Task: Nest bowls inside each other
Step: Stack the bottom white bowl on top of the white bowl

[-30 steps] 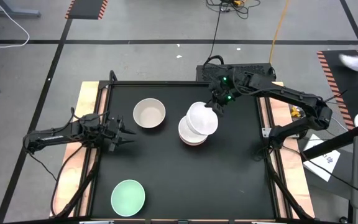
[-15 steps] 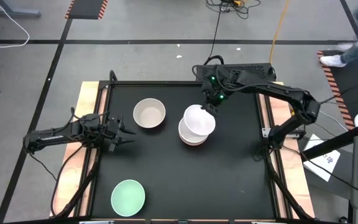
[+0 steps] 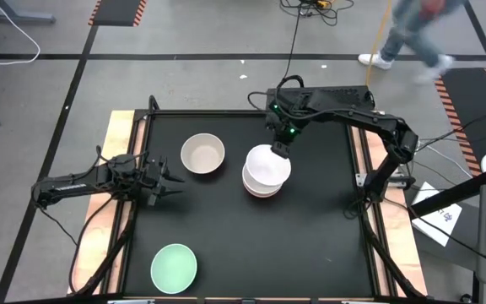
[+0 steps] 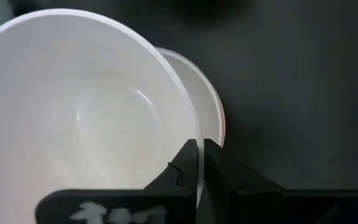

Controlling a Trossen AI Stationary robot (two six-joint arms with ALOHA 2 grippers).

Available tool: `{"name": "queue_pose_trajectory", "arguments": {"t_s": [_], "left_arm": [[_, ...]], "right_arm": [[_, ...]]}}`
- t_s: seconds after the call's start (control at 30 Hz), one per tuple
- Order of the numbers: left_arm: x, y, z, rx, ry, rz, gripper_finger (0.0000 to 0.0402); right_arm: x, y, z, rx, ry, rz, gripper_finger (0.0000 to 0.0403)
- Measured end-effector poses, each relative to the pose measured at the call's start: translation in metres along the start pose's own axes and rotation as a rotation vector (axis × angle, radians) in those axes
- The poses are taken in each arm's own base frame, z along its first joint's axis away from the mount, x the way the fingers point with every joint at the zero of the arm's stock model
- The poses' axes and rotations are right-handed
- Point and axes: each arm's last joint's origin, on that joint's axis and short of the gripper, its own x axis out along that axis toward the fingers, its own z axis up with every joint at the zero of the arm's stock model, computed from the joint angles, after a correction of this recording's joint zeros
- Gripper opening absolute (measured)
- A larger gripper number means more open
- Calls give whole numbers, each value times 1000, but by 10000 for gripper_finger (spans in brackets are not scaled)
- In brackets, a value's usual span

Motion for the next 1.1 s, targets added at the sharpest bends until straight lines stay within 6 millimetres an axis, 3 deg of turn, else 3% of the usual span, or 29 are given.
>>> {"name": "queue_pose_trajectory", "arguments": {"t_s": [0.77,1.1], "left_arm": [[0,0,0,5,0,-3,159],[0,0,0,4,0,-5,159]], "right_arm": [[12,11,2,-14,28,-54,4],[44,-1,7,-8,98,-58,4]]}}
